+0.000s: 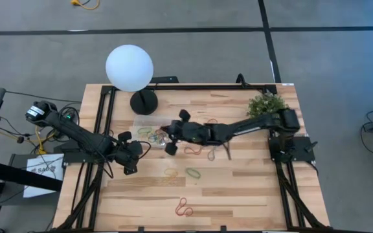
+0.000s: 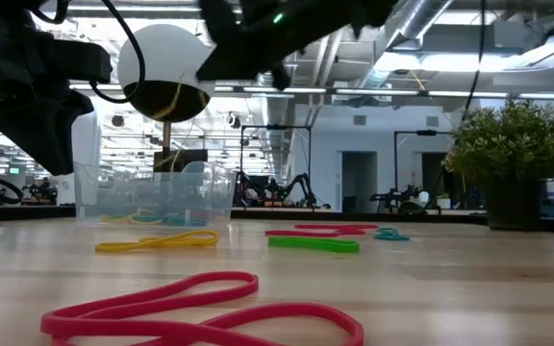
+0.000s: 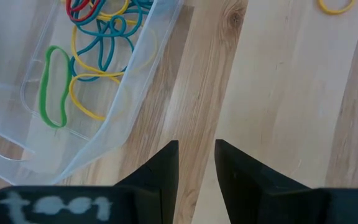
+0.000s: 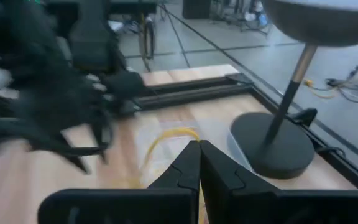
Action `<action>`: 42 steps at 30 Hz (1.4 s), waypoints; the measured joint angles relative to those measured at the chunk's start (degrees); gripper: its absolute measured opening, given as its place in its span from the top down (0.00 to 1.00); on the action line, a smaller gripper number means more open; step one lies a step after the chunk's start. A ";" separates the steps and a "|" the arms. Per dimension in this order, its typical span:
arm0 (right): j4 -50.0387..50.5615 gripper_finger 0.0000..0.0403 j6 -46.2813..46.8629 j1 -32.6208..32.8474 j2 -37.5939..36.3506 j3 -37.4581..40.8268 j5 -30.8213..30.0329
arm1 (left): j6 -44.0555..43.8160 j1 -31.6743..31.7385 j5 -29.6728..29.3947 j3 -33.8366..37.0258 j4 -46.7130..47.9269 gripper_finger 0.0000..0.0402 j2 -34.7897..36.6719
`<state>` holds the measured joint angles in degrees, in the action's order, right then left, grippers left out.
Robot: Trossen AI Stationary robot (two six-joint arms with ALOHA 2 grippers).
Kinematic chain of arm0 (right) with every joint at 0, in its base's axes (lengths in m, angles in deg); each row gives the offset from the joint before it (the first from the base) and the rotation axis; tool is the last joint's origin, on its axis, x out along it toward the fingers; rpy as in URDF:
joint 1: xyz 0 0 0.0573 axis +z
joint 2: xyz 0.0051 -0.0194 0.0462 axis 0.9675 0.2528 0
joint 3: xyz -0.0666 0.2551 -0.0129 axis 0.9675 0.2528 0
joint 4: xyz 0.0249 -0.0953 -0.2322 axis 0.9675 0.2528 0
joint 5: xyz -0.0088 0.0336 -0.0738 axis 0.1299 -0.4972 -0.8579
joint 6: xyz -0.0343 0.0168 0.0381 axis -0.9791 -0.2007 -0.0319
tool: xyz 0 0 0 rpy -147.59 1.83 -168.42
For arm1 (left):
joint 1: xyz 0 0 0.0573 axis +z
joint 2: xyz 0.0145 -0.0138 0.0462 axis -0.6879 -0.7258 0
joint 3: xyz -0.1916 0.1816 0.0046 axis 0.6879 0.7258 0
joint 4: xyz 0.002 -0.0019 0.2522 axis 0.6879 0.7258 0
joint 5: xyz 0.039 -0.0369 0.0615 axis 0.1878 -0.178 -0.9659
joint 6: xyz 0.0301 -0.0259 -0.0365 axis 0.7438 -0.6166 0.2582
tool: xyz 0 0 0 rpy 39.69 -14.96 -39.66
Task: Pick and place rubber bands into bin
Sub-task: Put the yellow rubber band into the transparent container
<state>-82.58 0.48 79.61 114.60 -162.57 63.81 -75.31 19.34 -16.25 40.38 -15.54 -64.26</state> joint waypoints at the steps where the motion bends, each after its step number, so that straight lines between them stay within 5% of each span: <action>1: 0.53 1.00 -0.19 -0.64 1.64 -1.43 0.06 | 0.00 -0.01 -0.01 0.00 -0.02 0.76 0.01; 12: 14.49 1.00 -0.56 -4.06 14.11 -14.27 0.00 | -0.02 -0.02 0.00 0.00 -0.02 0.76 0.00; 24: 25.80 0.82 -0.86 -3.75 13.19 -19.51 -0.04 | -0.30 0.00 0.00 0.00 -0.02 0.76 0.00; 32: 37.45 0.81 -4.90 -1.08 6.28 -22.07 0.21 | -1.30 -0.01 -0.11 0.00 -1.63 0.76 0.00; 42: 71.25 0.81 6.08 5.28 -14.62 -21.97 0.73 | -2.03 -0.01 -1.98 0.00 -10.70 0.76 0.00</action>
<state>-11.34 6.56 84.89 99.98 -184.55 64.54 -77.34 19.33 -18.22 40.38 -26.24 -64.26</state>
